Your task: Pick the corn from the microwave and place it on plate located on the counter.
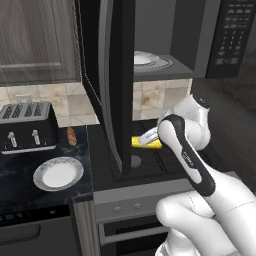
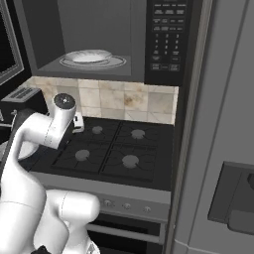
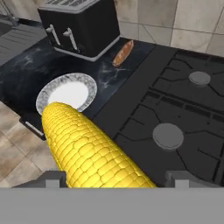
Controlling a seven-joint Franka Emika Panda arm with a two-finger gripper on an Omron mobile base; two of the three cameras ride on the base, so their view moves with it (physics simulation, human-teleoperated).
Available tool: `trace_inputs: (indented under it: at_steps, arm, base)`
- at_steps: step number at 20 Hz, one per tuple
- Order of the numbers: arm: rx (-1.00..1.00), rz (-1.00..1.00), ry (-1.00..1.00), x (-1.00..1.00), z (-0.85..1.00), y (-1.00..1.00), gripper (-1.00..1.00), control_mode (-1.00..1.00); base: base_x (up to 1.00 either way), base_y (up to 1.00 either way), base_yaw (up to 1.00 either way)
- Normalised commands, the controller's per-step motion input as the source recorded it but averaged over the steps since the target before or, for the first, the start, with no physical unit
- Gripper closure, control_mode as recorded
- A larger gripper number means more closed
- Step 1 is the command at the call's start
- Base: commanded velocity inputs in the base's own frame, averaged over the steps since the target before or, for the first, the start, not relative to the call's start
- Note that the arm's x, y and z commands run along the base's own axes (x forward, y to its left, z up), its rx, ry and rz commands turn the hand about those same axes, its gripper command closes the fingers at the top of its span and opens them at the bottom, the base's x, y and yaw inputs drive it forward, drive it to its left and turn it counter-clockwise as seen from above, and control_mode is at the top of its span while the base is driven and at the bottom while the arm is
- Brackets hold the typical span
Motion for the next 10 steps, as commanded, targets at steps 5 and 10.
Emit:
trace_inputs:
  at_steps: [5,10]
  arm:
    - [-0.02,0.1,0.03,0.04,-0.66,0.36,1.0,-1.0]
    - [0.0,0.08,0.0,0.15,-0.4,0.38,1.0,-1.0]
  base:
    - [0.0,0.0,0.0]
    - [0.0,0.0,0.0]
